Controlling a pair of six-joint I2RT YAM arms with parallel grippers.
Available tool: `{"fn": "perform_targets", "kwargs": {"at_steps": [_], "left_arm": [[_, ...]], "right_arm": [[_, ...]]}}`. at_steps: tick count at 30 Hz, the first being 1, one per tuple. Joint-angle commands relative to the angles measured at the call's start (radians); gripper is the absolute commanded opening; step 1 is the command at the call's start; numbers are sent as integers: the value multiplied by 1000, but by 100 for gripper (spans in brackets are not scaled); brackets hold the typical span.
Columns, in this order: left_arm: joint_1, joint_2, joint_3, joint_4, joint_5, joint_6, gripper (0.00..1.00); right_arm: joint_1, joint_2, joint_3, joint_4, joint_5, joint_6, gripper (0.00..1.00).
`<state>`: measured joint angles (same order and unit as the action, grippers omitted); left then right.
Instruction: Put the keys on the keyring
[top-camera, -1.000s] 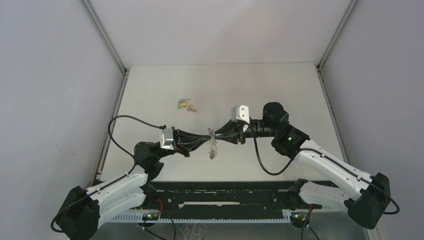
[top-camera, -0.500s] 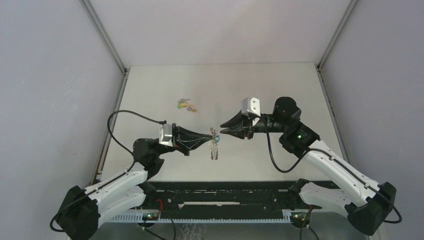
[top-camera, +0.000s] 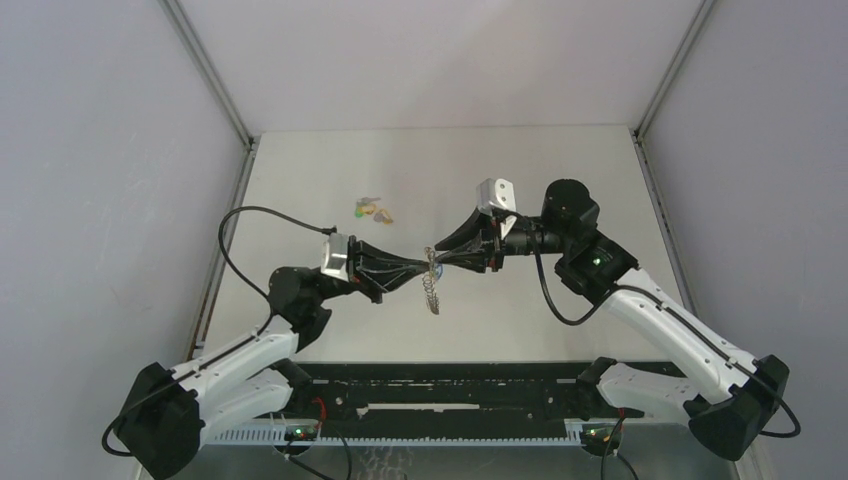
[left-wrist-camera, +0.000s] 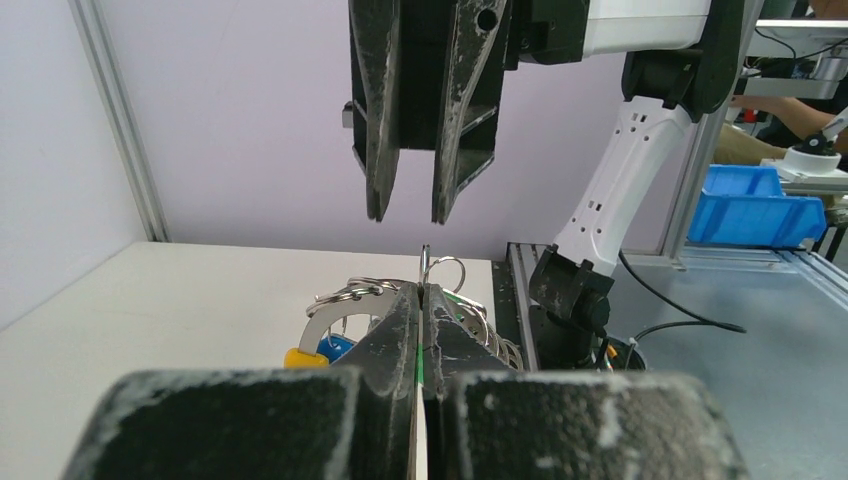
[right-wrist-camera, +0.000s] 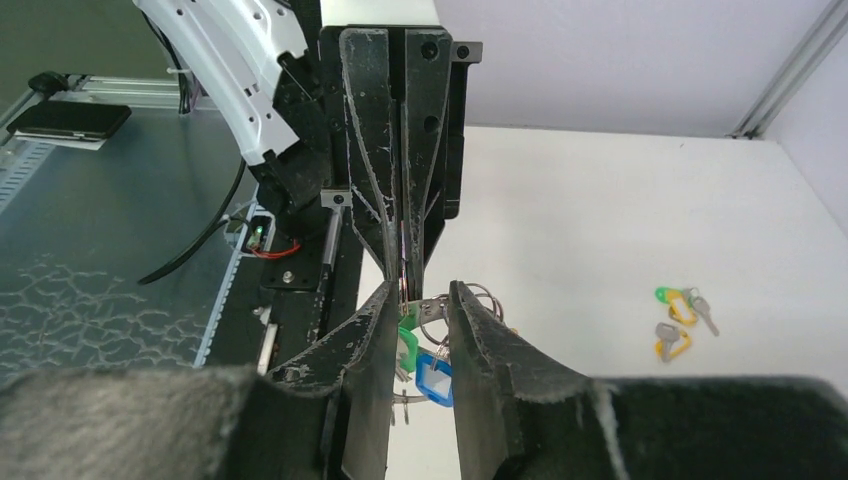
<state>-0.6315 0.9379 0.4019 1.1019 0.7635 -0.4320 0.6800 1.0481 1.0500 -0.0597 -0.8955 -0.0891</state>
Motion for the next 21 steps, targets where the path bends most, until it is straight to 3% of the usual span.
{"fn": "perform_targets", "kwargs": {"at_steps": [1, 21], "left_arm": [[6, 8, 86, 45, -6, -44, 0], [6, -4, 114, 5, -5, -41, 0]], "right_arm": [[-3, 16, 60, -8, -24, 43, 25], [22, 59, 73, -68, -27, 39, 18]]}}
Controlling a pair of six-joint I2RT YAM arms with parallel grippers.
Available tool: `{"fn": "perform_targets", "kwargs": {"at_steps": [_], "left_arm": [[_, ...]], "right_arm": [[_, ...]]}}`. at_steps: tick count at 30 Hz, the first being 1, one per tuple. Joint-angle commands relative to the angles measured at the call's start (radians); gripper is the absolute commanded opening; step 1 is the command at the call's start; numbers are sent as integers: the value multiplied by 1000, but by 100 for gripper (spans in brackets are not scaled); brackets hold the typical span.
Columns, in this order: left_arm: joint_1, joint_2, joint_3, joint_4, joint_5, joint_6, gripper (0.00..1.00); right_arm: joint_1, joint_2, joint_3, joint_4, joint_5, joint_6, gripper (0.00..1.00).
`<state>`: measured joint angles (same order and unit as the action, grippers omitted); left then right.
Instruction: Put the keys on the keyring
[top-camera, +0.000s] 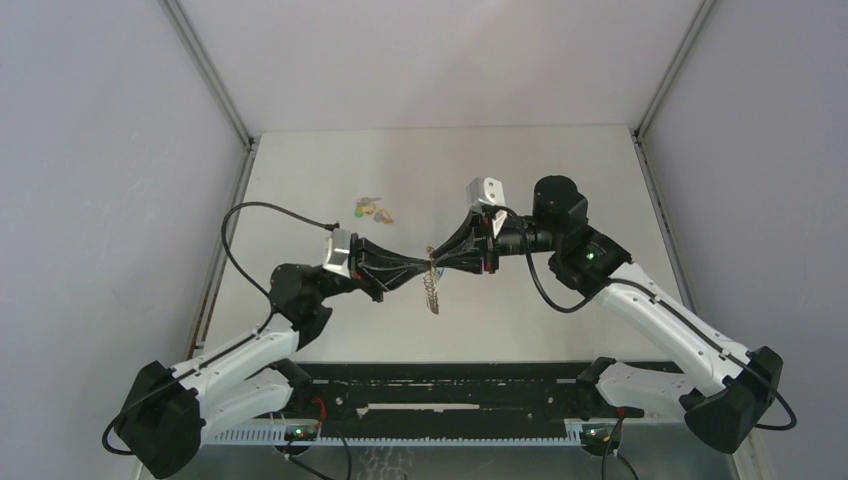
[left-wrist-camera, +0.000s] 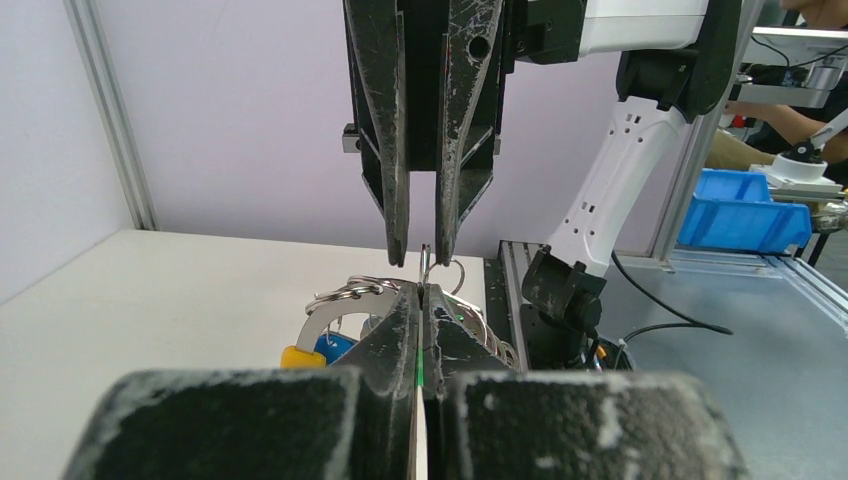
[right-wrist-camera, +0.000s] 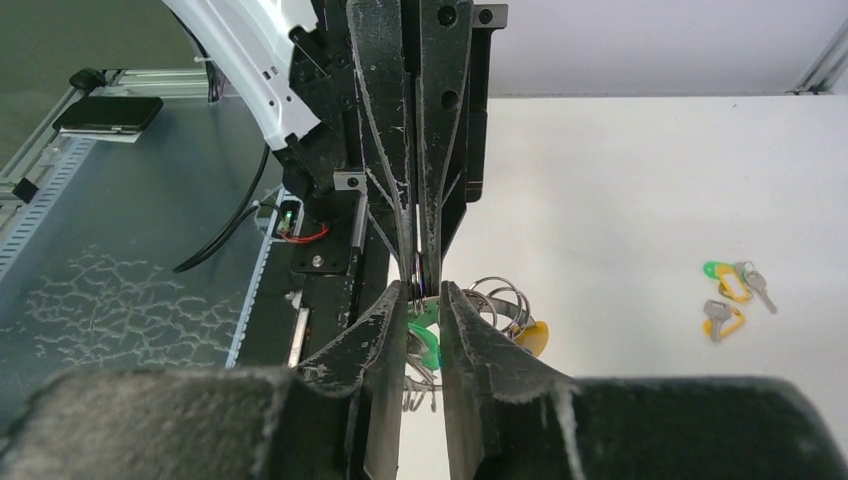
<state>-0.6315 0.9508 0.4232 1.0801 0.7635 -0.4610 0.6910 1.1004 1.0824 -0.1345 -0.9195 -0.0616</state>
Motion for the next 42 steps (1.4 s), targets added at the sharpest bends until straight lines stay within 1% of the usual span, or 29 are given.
{"fn": "perform_targets", "kwargs": {"at_steps": [1, 5, 9, 10, 12, 13, 15, 16, 18, 20, 22, 23, 24, 25, 26, 29, 34, 37, 42], "left_arm": [[6, -17, 94, 26, -5, -12, 0], [6, -19, 100, 25, -6, -13, 0], [6, -23, 108, 16, -3, -13, 0], [6, -24, 108, 10, -3, -11, 0], [5, -30, 109, -11, -5, -5, 0], [6, -37, 112, -30, -7, 1, 1], [6, -56, 121, -110, -12, 25, 7], [6, -70, 133, -175, -18, 52, 12], [6, -108, 165, -354, -41, 127, 22], [5, -146, 200, -529, -77, 205, 36], [6, -187, 235, -693, -136, 279, 51], [5, -207, 253, -773, -173, 304, 60], [6, -221, 269, -837, -199, 326, 76], [6, -238, 286, -904, -223, 351, 96], [6, -249, 301, -963, -240, 371, 100], [6, -271, 330, -1071, -286, 389, 100], [6, -279, 348, -1083, -271, 392, 100], [6, -252, 373, -1087, -216, 416, 99], [5, -194, 374, -1037, -133, 420, 88]], "right_arm": [[13, 9, 40, 7, -3, 10, 17], [16, 15, 40, -2, 0, 2, 13], [13, 7, 40, -29, 10, -13, 5], [13, 4, 41, -38, 14, -17, 1], [9, -7, 40, -52, 23, -26, 0], [7, -13, 40, -60, 28, -31, 0], [2, -24, 58, -104, 48, -60, 0], [1, -26, 72, -151, 62, -80, 0], [1, -25, 105, -223, 96, -119, 0], [1, -21, 136, -290, 123, -160, 0], [1, -17, 169, -356, 151, -192, 0], [1, -12, 190, -387, 167, -209, 0], [1, -9, 206, -419, 182, -226, 0], [1, -3, 222, -446, 194, -240, 0], [1, 2, 241, -476, 202, -255, 0], [2, 22, 292, -551, 224, -291, 0], [17, 79, 407, -701, 271, -362, 0], [43, 137, 515, -822, 328, -410, 0], [109, 304, 740, -1032, 427, -463, 0]]}}
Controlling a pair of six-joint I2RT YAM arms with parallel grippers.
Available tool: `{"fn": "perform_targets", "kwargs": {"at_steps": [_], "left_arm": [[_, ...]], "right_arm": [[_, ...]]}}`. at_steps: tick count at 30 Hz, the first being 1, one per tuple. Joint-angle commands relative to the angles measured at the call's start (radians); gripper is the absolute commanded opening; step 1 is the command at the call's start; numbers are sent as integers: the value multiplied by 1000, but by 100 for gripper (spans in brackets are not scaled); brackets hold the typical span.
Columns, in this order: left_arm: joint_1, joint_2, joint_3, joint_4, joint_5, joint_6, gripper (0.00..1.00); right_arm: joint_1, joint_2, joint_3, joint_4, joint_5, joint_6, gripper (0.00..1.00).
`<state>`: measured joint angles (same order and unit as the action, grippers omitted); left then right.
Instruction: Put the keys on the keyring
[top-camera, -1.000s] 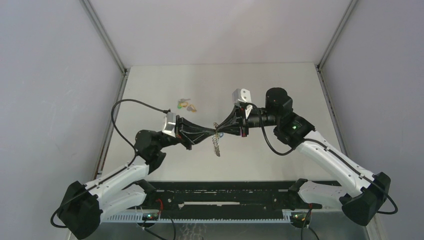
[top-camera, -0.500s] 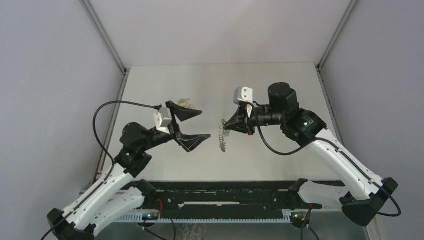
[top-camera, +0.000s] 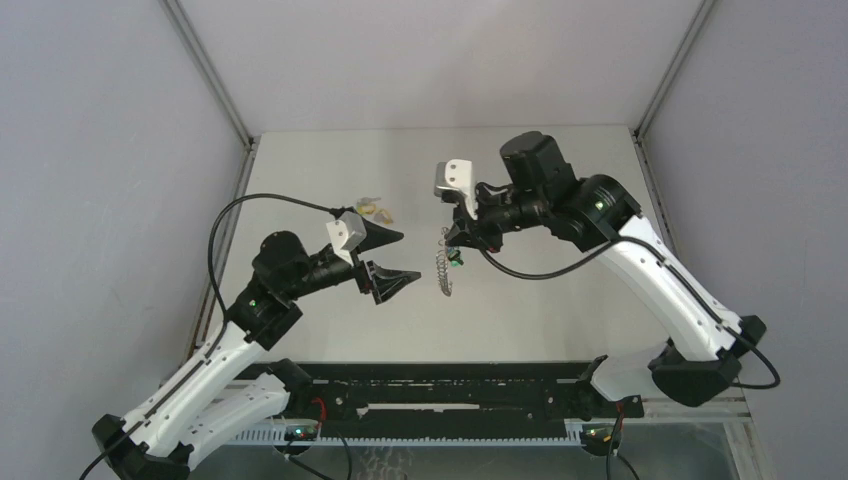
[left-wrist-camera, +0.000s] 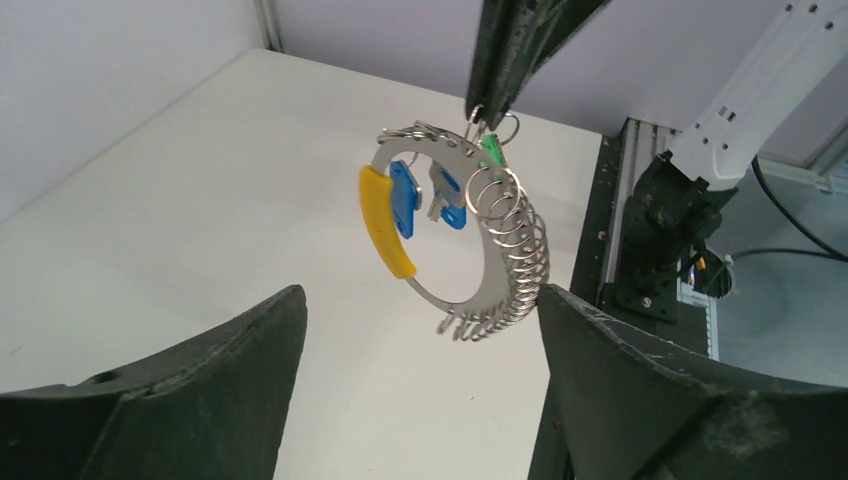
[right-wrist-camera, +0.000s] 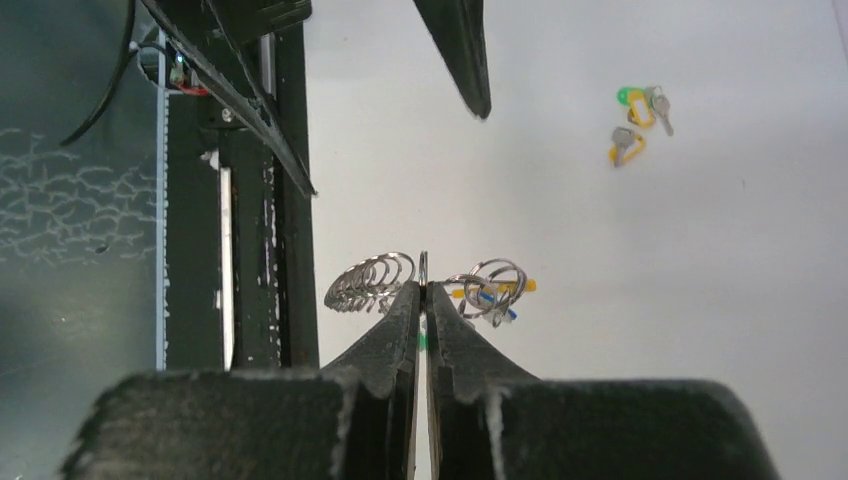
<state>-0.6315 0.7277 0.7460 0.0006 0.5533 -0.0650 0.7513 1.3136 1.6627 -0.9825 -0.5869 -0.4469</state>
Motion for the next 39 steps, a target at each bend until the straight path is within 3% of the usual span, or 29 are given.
{"fn": "perform_targets", "kwargs": {"at_steps": [1, 6, 11, 21, 39], "left_arm": [[4, 36, 40, 66, 83, 21, 85], [3, 47, -26, 218, 129, 3, 68], [1, 61, -52, 302, 189, -3, 52], [-2, 137, -41, 373, 228, -10, 43], [-26, 181, -21, 313, 282, -7, 24]], "right_arm": [[63, 122, 199, -221, 128, -85, 0], [113, 211, 322, -324, 211, -104, 0], [132, 207, 330, -325, 226, -125, 0], [176, 204, 333, -319, 202, -165, 0], [184, 154, 296, -259, 207, -170, 0]]}}
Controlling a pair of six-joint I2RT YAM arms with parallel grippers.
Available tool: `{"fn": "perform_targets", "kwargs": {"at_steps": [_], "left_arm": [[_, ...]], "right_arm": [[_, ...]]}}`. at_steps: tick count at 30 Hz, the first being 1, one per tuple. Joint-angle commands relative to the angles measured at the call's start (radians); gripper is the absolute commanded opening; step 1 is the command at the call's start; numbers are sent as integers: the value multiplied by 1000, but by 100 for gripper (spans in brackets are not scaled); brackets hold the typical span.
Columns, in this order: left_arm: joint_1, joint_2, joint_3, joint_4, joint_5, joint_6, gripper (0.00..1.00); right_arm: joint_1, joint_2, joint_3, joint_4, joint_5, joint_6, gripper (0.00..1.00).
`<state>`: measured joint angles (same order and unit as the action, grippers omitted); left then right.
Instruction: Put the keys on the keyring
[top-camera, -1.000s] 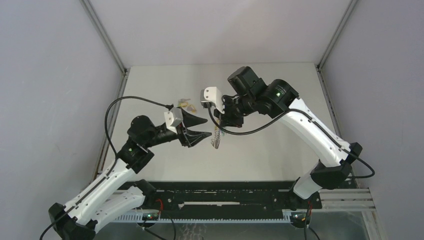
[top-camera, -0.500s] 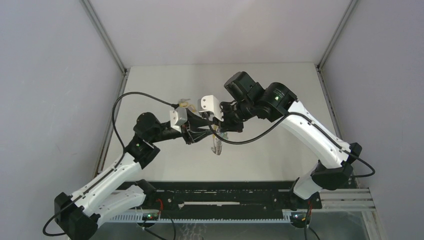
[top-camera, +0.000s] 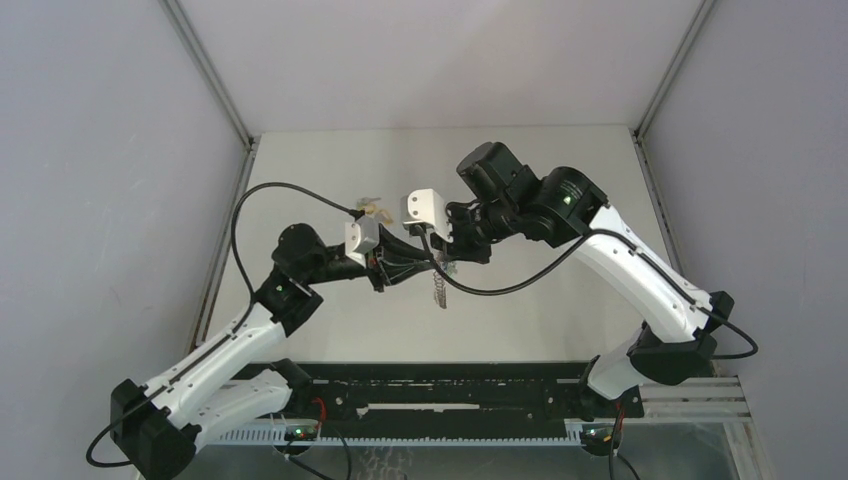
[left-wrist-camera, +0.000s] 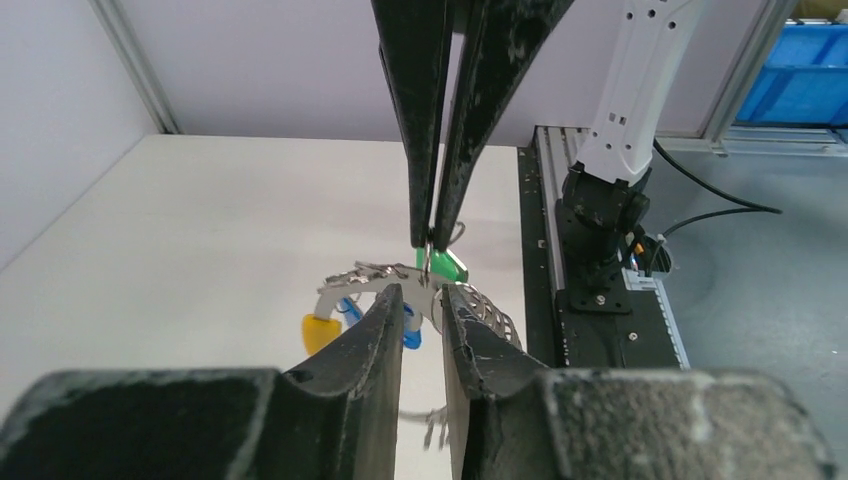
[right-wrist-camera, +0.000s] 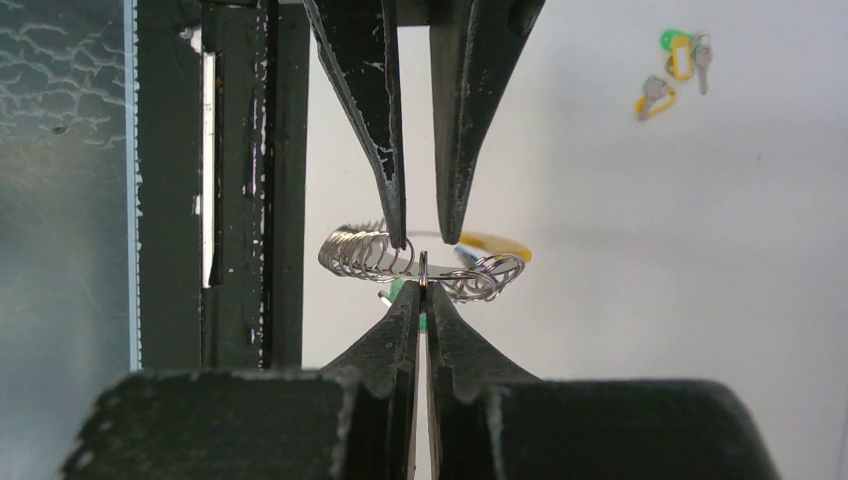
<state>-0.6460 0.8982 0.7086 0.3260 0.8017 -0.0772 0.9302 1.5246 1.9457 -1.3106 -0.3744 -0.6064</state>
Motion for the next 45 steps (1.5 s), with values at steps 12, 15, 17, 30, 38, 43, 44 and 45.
{"fn": "perform_targets", "kwargs": {"at_steps": [12, 15, 17, 30, 38, 43, 44, 45], "left_arm": [[-26, 18, 43, -14, 37, -11, 30], [-26, 4, 37, -7, 24, -15, 30], [-26, -3, 32, 2, 6, -21, 30], [-26, 10, 40, 25, -7, -48, 34], [-27, 17, 46, 30, 6, -56, 33], [-29, 21, 48, 41, 6, -64, 31], [-29, 22, 49, 41, 7, -64, 30], [-29, 22, 50, 41, 8, -65, 28]], "right_arm": [[18, -49, -1, 72, 7, -20, 0], [22, -49, -7, 72, 8, -22, 0], [25, -49, -10, 75, 7, -25, 0], [36, -36, -22, 74, 9, -35, 0], [45, -26, -19, 73, 11, -38, 0], [53, -17, -19, 65, 21, -36, 0], [56, -13, -18, 65, 24, -36, 0], [59, -13, -18, 64, 25, -37, 0]]}}
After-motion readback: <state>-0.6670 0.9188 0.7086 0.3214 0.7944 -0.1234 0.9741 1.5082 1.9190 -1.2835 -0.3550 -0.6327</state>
